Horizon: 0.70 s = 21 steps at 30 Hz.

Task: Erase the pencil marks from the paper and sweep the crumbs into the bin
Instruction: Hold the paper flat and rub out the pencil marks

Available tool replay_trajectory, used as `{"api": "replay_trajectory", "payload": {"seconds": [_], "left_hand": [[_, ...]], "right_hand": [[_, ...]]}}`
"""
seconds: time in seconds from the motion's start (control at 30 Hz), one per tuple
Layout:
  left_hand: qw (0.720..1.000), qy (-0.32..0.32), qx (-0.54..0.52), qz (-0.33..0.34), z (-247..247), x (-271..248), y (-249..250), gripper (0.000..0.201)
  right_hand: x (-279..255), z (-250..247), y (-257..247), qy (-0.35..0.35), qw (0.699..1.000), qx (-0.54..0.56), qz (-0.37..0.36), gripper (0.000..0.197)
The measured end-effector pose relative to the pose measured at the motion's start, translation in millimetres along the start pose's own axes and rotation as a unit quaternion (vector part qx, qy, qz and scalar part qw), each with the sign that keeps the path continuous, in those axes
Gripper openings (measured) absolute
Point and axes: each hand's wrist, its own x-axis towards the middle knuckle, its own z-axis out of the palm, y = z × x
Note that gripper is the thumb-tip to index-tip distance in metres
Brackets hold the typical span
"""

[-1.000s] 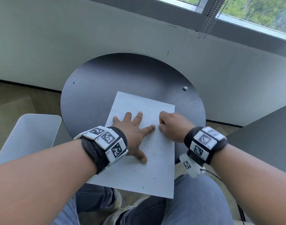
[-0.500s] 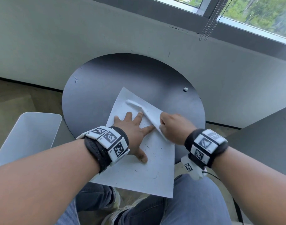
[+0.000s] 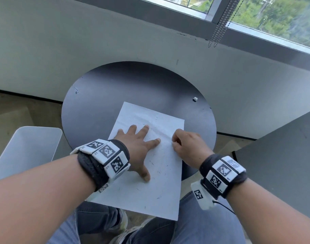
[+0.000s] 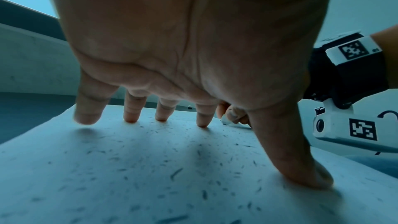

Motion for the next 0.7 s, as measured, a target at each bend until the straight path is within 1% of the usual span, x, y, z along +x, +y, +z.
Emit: {"api": "replay_trajectory", "payload": {"seconds": [0.1, 0.17, 0.23, 0.27, 0.33, 0.47, 0.53, 0.63, 0.7], "left_hand": [[1.000, 0.010, -0.011, 0.010, -3.5, -1.7, -1.9, 0.116], [0.999, 0.037, -0.032, 0.017, -7.0, 1.1, 2.8, 0.101], [0.996, 0.065, -0.053, 0.013, -7.9, 5.1, 7.7, 0.093], [0.995, 0.080, -0.056, 0.008, -7.0, 7.2, 9.2, 0.093], [0.993, 0.105, -0.044, 0.001, -2.4, 11.5, 8.7, 0.100], [0.994, 0.108, -0.033, -0.003, 7.1, 17.1, 5.3, 0.115], [0.993, 0.111, -0.032, 0.000, 8.4, 17.4, 4.9, 0.116], [0.993, 0.116, -0.037, 0.002, 9.6, 18.9, 5.4, 0.117], [0.992, 0.117, -0.038, 0.000, 9.1, 19.8, 5.2, 0.117]], "right_hand": [[7.6, 1.7, -2.2, -0.011, 1.000, -0.001, -0.005, 0.006], [7.9, 3.5, -1.2, -0.027, 1.000, 0.008, 0.000, 0.004], [6.8, 4.9, 0.9, -0.027, 0.999, 0.020, 0.005, 0.002], [6.4, 5.1, 2.0, -0.018, 1.000, 0.025, 0.004, 0.002], [6.1, 4.8, 1.3, 0.000, 0.999, 0.034, -0.011, 0.004], [17.1, 5.2, -2.4, 0.013, 0.998, 0.025, -0.058, 0.006], [28.4, 1.9, -0.4, 0.009, 0.998, 0.018, -0.053, 0.007], [37.1, -6.0, 6.8, -0.017, 0.999, 0.009, -0.033, 0.012], [36.8, -7.6, 8.4, -0.028, 0.998, -0.011, -0.047, 0.014]]}}
